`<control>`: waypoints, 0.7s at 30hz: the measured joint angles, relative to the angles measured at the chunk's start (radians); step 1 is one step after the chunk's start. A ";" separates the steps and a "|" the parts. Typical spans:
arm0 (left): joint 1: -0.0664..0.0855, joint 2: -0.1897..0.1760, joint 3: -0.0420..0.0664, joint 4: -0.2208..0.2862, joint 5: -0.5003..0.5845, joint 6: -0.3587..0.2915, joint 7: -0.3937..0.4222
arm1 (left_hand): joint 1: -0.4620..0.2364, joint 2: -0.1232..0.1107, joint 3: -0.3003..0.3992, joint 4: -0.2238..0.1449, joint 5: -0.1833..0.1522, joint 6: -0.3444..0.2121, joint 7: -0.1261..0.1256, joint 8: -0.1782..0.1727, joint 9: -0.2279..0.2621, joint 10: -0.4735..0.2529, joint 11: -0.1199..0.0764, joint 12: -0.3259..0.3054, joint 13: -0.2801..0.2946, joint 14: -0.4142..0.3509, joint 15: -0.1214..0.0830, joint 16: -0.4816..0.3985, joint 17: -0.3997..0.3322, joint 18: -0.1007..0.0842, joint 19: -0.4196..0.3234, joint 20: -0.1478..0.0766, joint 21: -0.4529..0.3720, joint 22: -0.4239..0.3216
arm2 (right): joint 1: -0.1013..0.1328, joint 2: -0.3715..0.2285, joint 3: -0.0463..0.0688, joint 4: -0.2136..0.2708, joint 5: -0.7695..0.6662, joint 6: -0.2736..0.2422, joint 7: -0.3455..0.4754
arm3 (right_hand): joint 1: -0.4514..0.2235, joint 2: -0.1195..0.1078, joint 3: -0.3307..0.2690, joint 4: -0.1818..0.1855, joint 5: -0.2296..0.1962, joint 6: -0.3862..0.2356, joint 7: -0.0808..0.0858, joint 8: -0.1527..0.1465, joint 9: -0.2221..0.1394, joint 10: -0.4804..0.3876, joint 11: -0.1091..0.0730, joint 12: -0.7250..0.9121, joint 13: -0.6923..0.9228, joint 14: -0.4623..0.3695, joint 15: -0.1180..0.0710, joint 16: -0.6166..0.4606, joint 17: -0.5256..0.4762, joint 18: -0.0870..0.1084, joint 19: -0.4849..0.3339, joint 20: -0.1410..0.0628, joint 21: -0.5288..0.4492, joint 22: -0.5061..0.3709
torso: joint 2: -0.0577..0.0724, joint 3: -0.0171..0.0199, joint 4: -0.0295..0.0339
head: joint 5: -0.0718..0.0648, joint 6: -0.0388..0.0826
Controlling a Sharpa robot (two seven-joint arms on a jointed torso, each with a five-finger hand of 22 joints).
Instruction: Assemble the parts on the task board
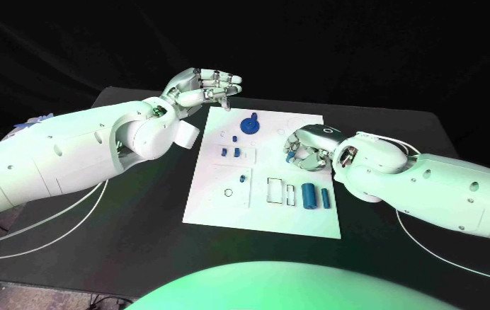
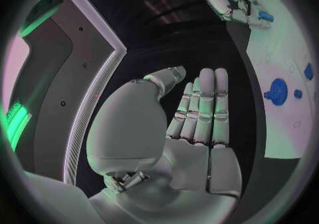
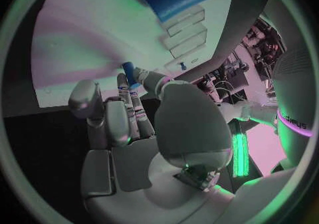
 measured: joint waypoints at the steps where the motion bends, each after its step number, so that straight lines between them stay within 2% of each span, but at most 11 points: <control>1: 0.000 0.000 0.000 0.000 0.000 0.000 0.000 | 0.000 0.000 0.000 0.000 0.000 0.000 0.000 0.000 0.000 0.000 0.000 0.000 0.000 0.000 0.000 0.000 0.000 0.000 0.000 0.000 0.000 0.000 | -0.001 0.001 0.000 0.000 0.000 -0.002 0.000 | 0.000 0.000 0.002 0.002 0.000 0.001 -0.001 0.000 0.000 0.004 -0.001 -0.003 0.000 0.000 0.000 0.000 0.001 0.000 0.001 0.001 0.004 0.002 | 0.000 0.0002 -0.0001 | 0.000 0.000; 6: 0.000 0.000 0.000 0.000 0.000 0.000 0.000 | 0.000 0.000 0.000 0.000 0.000 0.000 0.000 0.000 0.000 0.000 0.000 0.000 0.000 0.000 0.000 0.000 0.000 0.000 0.000 0.000 0.000 0.000 | -0.003 0.004 0.000 -0.003 -0.001 -0.011 -0.002 | -0.005 0.005 0.005 0.005 -0.004 0.012 -0.005 0.000 0.002 0.018 -0.008 -0.004 0.000 0.004 -0.004 0.004 0.006 0.000 0.007 0.000 0.011 0.008 | 0.000 0.0002 -0.0005 | -0.001 0.000; 8: 0.000 0.000 0.000 0.000 0.000 0.000 0.000 | 0.000 0.000 0.000 0.000 0.000 0.000 0.000 0.000 0.000 0.000 0.000 0.000 0.000 0.000 0.000 0.000 0.000 0.000 0.000 0.000 0.000 0.000 | -0.003 0.005 0.000 -0.004 -0.001 -0.012 -0.003 | -0.005 0.005 0.008 0.002 -0.004 0.015 -0.008 0.000 0.002 0.022 -0.004 -0.004 0.000 0.004 -0.004 0.004 0.007 0.000 0.007 0.000 0.011 0.010 | 0.000 0.0000 -0.0004 | -0.002 0.000; 13: 0.000 0.000 0.000 0.000 0.000 0.000 -0.001 | 0.000 0.000 0.000 0.000 0.000 0.000 0.000 0.000 0.000 0.000 0.000 0.000 0.000 0.000 0.000 0.000 0.000 0.000 0.000 0.000 0.000 0.000 | -0.005 0.009 0.000 -0.010 -0.002 -0.016 -0.007 | -0.005 0.006 0.016 0.007 -0.005 0.034 -0.015 0.010 0.008 0.046 -0.014 -0.008 0.000 0.009 -0.009 0.009 0.012 0.000 0.015 -0.008 0.023 0.017 | 0.000 -0.0001 0.0000 | -0.003 0.000; 18: 0.000 0.000 0.000 0.000 0.000 0.000 -0.001 | 0.000 0.000 0.000 0.000 0.000 0.000 0.000 0.000 0.000 0.000 0.000 0.000 0.000 0.000 0.000 0.000 0.000 0.000 0.000 0.000 0.000 0.000 | -0.007 0.010 0.001 -0.014 -0.007 -0.021 -0.015 | 0.002 0.028 0.035 0.002 -0.031 0.065 -0.030 0.030 0.017 0.090 -0.025 -0.014 0.001 0.011 -0.022 0.014 0.025 0.000 0.032 -0.018 0.052 0.034 | 0.000 -0.0003 0.0001 | -0.002 0.000; 21: 0.000 0.000 0.000 0.000 0.000 0.000 -0.001 | 0.000 0.000 0.000 0.000 0.000 0.000 0.000 0.000 0.000 0.000 0.000 0.000 0.000 0.000 0.000 0.000 0.000 0.000 0.000 0.000 0.000 0.000 | -0.008 0.010 0.001 -0.014 -0.013 -0.024 -0.020 | 0.006 0.039 0.049 -0.001 -0.035 0.070 -0.035 0.037 0.023 0.100 -0.025 -0.021 0.003 0.009 -0.027 0.019 0.036 0.000 0.037 -0.023 0.068 0.035 | -0.001 -0.0005 0.0001 | -0.002 0.000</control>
